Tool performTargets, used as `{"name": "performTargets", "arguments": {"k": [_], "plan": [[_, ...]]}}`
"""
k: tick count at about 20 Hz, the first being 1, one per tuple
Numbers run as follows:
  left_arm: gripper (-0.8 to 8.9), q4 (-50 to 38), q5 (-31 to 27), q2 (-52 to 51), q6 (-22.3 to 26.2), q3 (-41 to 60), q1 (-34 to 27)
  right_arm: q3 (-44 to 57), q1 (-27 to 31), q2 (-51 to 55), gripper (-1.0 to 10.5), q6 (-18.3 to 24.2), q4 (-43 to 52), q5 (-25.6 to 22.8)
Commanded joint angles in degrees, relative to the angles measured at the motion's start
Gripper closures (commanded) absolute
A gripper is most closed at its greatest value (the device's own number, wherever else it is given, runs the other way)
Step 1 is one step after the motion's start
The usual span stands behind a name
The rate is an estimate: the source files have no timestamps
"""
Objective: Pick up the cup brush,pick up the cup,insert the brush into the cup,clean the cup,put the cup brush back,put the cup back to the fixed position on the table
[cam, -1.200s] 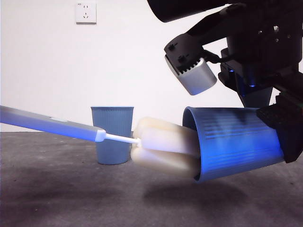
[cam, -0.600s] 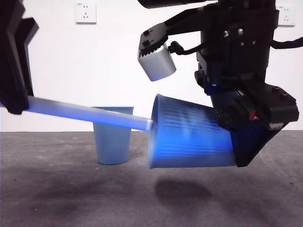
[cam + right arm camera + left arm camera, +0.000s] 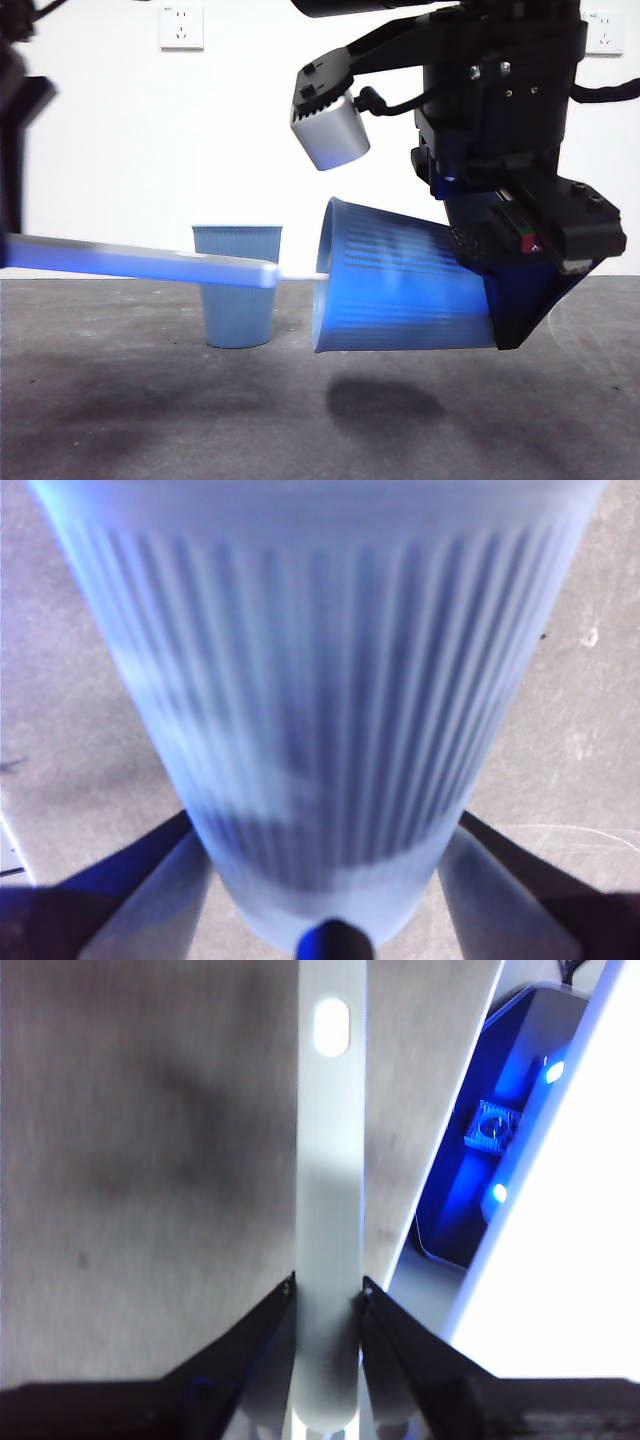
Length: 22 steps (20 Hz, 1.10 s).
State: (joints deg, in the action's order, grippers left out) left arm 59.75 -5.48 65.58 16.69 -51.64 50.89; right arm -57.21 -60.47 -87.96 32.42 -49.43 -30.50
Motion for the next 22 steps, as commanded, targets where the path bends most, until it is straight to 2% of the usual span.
{"name": "performTargets", "arguments": {"k": [1, 11, 14, 17, 22], "plan": [[8.22, 1.6, -0.8, -2.1, -2.8, 0.5, -1.6, -0.2, -0.2, -0.3, 9.6, -2.1, -0.1, -0.1], [8.23, 9.6, -0.5, -10.9, -3.8, 0.5, -3.8, -0.2, -0.2, -0.3, 9.6, -2.4, 0.2, -0.2], [8.22, 8.6, 0.7, -10.9, -3.8, 0.5, -3.8, -0.2, -0.2, -0.3, 9.6, -2.4, 1.0, -0.2], [8.22, 6.1, 5.5, -10.2, -3.3, 0.5, -3.7, -0.3, -0.2, -0.3, 9.6, -2.4, 2.2, -0.2], [8.23, -0.3, 5.9, -4.5, -2.7, 0.5, -3.7, -0.4, -0.3, -0.3, 9.6, -2.4, 3.0, -0.1]]}}
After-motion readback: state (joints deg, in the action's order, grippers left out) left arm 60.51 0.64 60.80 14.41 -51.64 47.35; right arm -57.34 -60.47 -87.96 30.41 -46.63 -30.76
